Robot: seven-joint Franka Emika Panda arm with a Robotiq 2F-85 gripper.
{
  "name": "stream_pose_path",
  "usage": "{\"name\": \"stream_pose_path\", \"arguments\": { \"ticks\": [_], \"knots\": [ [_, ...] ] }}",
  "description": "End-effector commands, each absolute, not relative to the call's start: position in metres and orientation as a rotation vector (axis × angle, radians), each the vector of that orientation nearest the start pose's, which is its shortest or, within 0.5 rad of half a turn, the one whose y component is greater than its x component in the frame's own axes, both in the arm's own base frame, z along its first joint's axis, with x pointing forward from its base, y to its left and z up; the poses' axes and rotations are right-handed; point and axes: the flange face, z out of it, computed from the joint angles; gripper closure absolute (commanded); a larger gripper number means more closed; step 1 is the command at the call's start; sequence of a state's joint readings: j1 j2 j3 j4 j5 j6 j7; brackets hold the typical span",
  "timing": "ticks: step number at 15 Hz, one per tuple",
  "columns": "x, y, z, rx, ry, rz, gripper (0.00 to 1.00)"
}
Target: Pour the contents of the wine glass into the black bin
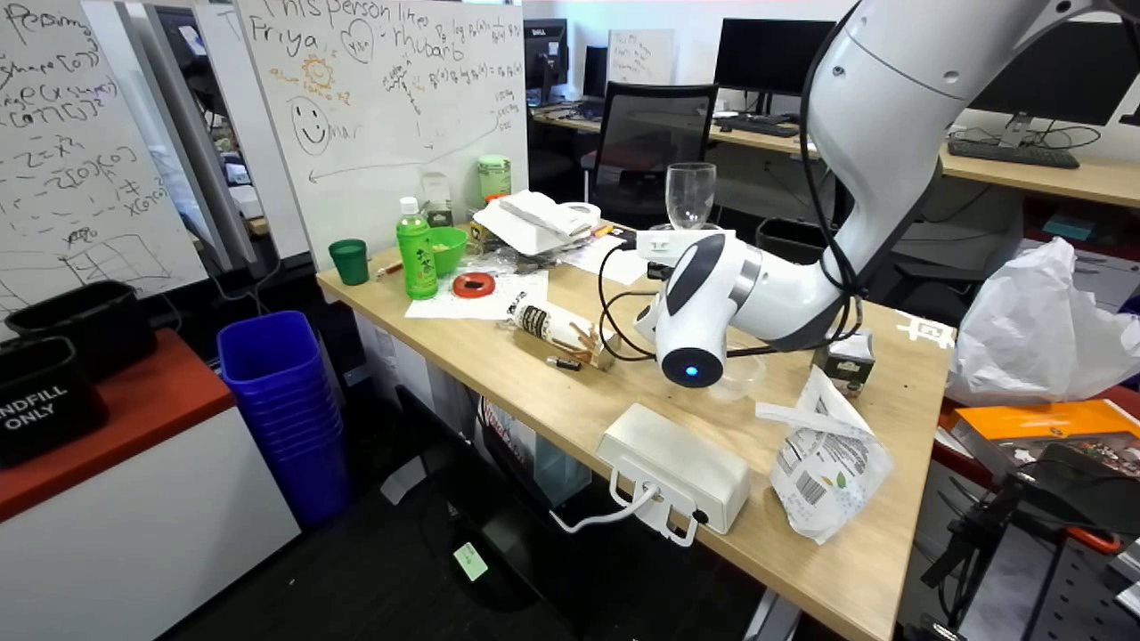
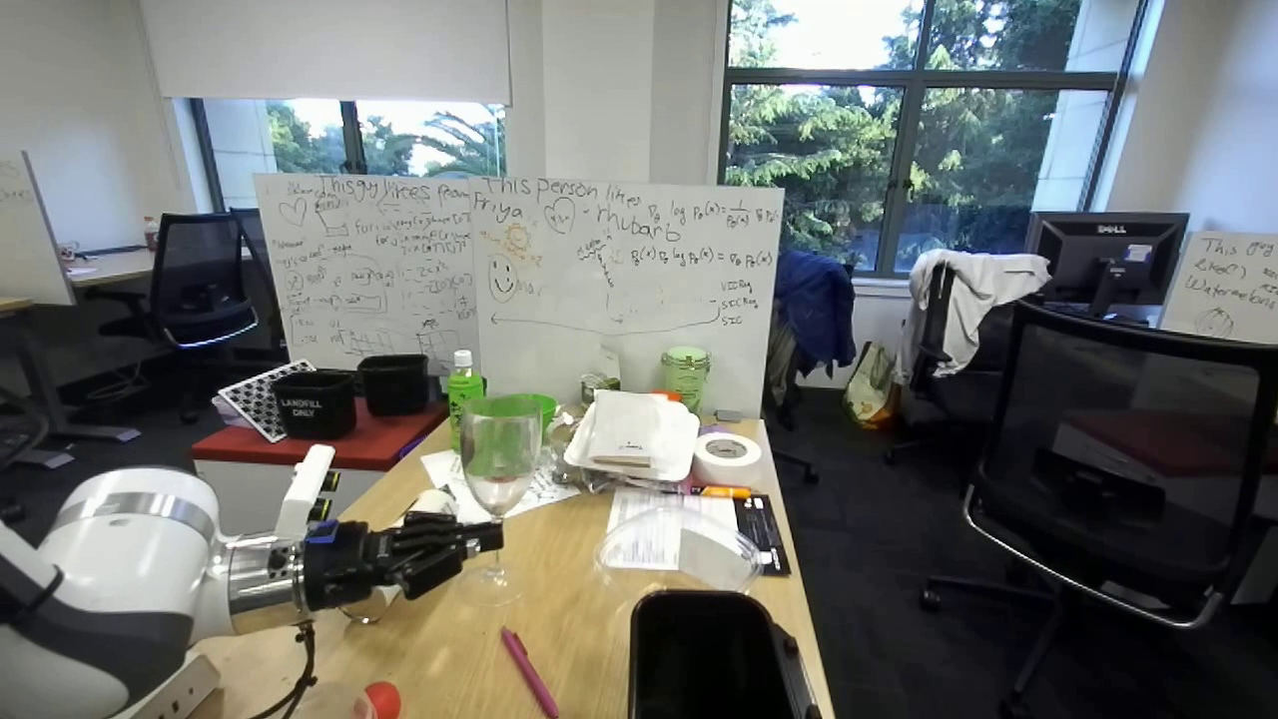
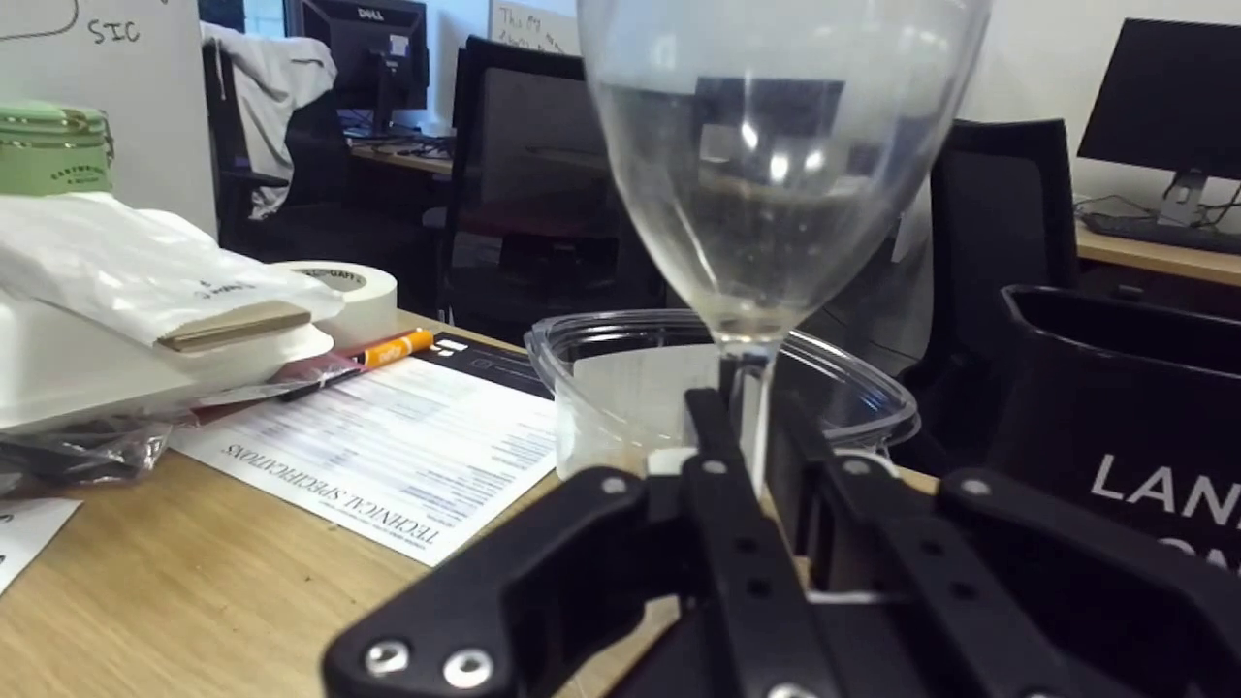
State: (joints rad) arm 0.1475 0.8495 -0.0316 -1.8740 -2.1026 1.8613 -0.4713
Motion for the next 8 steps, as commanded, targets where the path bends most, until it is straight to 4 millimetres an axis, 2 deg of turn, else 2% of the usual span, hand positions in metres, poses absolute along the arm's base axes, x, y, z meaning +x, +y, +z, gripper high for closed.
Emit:
{"name": "stream_pose_path", "arguments": {
  "ticks": [1, 8],
  "knots": [
    [0.613, 0.0, 0.068, 0.612, 1.619, -0.732, 0.96],
    [0.605, -0.01, 0.044, 0.678, 1.657, -0.739, 0.96]
  ]
}}
